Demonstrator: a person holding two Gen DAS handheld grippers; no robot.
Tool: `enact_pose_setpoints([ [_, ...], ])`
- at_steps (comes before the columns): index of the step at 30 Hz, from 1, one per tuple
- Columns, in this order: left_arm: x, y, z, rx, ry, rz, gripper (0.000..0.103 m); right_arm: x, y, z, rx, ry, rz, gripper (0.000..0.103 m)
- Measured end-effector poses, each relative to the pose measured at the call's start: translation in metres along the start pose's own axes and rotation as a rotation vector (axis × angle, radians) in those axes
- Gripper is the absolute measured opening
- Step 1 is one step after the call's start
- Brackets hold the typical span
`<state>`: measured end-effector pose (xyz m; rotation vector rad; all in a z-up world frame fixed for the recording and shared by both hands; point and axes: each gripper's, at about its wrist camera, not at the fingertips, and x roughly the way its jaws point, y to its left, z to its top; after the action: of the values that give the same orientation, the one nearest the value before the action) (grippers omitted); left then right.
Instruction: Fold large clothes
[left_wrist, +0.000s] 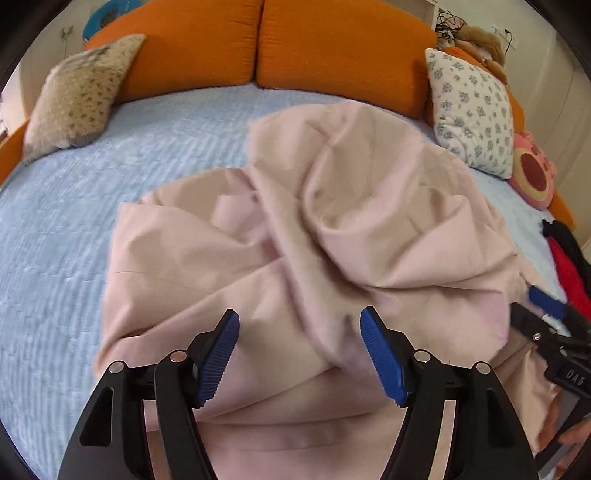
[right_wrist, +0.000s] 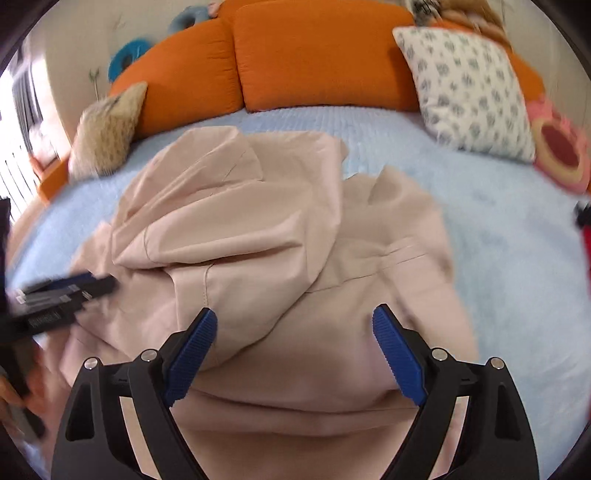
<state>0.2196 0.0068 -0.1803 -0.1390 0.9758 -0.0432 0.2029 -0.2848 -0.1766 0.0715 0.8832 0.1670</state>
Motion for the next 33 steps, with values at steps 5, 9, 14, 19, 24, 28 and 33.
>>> enact_pose_setpoints([
  [5,0.017,-0.013,0.0,0.034,0.008,0.008,0.062,0.015,0.019,0.004,-0.007,-0.003,0.033,0.071],
  [9,0.02,-0.015,-0.004,0.061,0.005,0.01,0.029,0.025,0.022,0.003,0.006,0.016,0.074,0.039],
  [14,-0.008,-0.006,-0.008,0.028,0.01,-0.07,0.009,-0.002,0.015,-0.001,0.015,-0.015,0.107,0.016],
  [19,-0.054,-0.035,-0.025,0.066,-0.032,-0.141,0.009,-0.055,0.013,-0.009,-0.04,-0.078,0.099,0.013],
  [24,-0.07,-0.074,-0.067,0.112,0.0,-0.197,0.009,-0.081,0.01,-0.019,-0.078,-0.088,0.071,0.015],
  [28,-0.046,-0.083,-0.103,0.132,0.072,-0.176,0.009,-0.077,0.019,-0.009,-0.114,-0.082,0.062,0.015],
  [33,-0.022,-0.076,-0.108,0.098,0.103,-0.179,0.009,-0.027,0.045,0.014,-0.161,-0.019,0.096,0.015],
])
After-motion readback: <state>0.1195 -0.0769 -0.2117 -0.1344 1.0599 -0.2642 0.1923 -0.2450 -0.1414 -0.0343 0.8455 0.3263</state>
